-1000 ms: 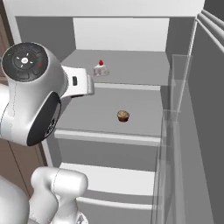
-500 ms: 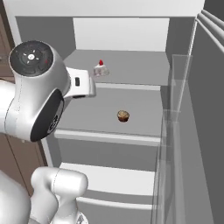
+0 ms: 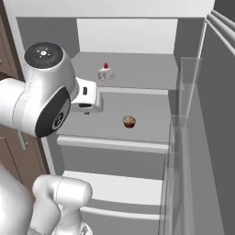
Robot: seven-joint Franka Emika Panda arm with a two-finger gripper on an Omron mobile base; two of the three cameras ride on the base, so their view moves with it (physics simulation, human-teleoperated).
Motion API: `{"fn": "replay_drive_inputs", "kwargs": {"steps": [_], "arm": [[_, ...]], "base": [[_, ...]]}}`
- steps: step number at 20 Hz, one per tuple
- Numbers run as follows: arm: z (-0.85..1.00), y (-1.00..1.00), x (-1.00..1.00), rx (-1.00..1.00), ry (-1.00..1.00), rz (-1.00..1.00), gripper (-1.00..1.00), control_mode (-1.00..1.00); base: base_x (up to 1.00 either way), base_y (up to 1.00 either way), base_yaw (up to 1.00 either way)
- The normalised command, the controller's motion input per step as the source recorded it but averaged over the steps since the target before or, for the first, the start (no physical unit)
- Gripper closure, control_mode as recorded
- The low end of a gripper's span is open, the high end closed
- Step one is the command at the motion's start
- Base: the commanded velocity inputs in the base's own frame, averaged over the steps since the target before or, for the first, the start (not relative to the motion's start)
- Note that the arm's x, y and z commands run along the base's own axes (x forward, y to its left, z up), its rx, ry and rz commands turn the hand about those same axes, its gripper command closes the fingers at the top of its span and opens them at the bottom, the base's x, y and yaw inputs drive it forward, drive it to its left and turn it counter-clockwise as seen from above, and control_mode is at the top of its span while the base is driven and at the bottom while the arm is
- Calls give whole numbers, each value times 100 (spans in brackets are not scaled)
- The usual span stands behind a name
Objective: Take the cake and cupcake from the fridge and place them on the empty tray on the dining counter.
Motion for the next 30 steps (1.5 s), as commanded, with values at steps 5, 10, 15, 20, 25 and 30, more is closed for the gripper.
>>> {"fn": "replay_drive_inputs", "kwargs": {"steps": [5,10,15,20,25,30], "arm": [[-11,-6,28,0,7,-1,-100,-100],[-4,-12,20,0,3,0,-100,-100],[-12,-11,7,0,3,0,-100,-100],[-31,-1,2,0,5,0,-100,-100],[-34,0,11,-2,1,0,-100,-100],[-28,-2,17,-4,0,0,-100,-100]], "base": [[0,0,0],[0,0,0],[0,0,0],[0,0,0],[0,0,0],[0,0,0]]}}
